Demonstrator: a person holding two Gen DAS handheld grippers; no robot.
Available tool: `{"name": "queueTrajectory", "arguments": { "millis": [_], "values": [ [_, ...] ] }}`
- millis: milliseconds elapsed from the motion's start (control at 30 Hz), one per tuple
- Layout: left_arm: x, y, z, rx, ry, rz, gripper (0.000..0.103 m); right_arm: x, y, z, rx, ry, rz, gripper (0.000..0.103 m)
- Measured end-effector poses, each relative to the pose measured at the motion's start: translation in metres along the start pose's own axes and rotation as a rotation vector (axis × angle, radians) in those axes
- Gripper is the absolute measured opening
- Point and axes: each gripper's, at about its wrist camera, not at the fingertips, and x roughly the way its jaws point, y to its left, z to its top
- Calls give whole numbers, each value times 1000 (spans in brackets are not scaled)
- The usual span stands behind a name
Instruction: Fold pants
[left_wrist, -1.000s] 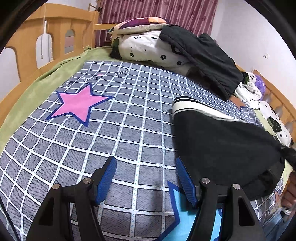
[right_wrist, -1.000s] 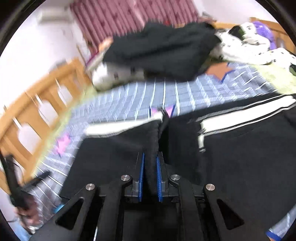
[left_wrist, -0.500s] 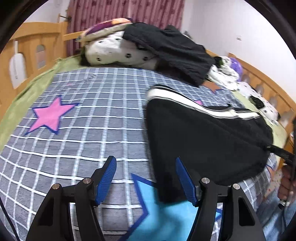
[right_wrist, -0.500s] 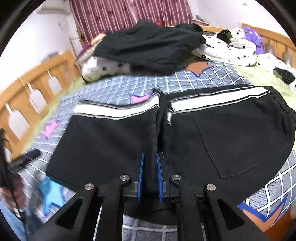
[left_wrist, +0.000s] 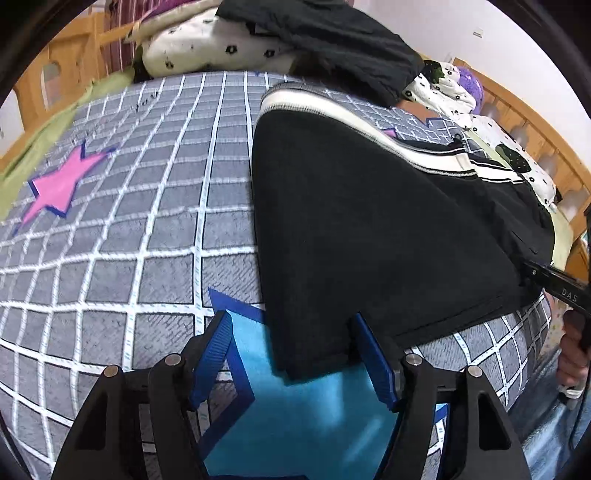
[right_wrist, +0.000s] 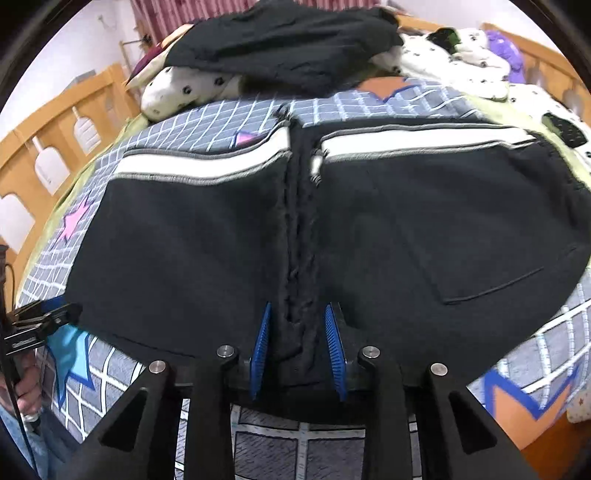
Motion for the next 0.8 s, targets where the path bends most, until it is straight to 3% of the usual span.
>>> {"name": "queueTrajectory", "arguments": {
  "millis": [100, 167, 267, 367, 467, 533, 567, 600, 700, 733, 800],
  "values": [
    [-15, 2, 7, -1, -56, -22, 65, -15, 8, 5, -51, -52, -14, 30],
    [-19, 6, 13, -23, -81, -19, 65, -23, 10, 24, -56, -108, 21, 36],
    [-16, 12, 26, -79, -93, -23, 65, -12, 14, 58, -85, -121, 30, 39],
    [-9, 18, 38, -113, -89, -33, 65, 20, 15, 93, -121, -87, 9, 43],
    [-1, 17, 49, -101, -89, -27, 65, 68, 7, 118, -95, 22, 5, 43],
    [3, 19, 51, -99, -86, -20, 65, 97, -3, 125, -42, 99, 55, 43],
    [6, 20, 51, -102, -82, -18, 65, 99, -5, 127, -35, 95, 75, 38],
    [8, 22, 51, -110, -78, -17, 65, 95, -4, 128, -49, 69, 94, 22],
    [13, 25, 51, -144, -77, -20, 65, 61, -11, 132, -68, -111, 142, 19],
    [14, 25, 52, -152, -77, -22, 65, 63, -11, 134, -66, -97, 132, 21],
    [17, 22, 56, -156, -72, -28, 65, 95, -8, 131, -87, 40, 64, 30]
  ]
}}
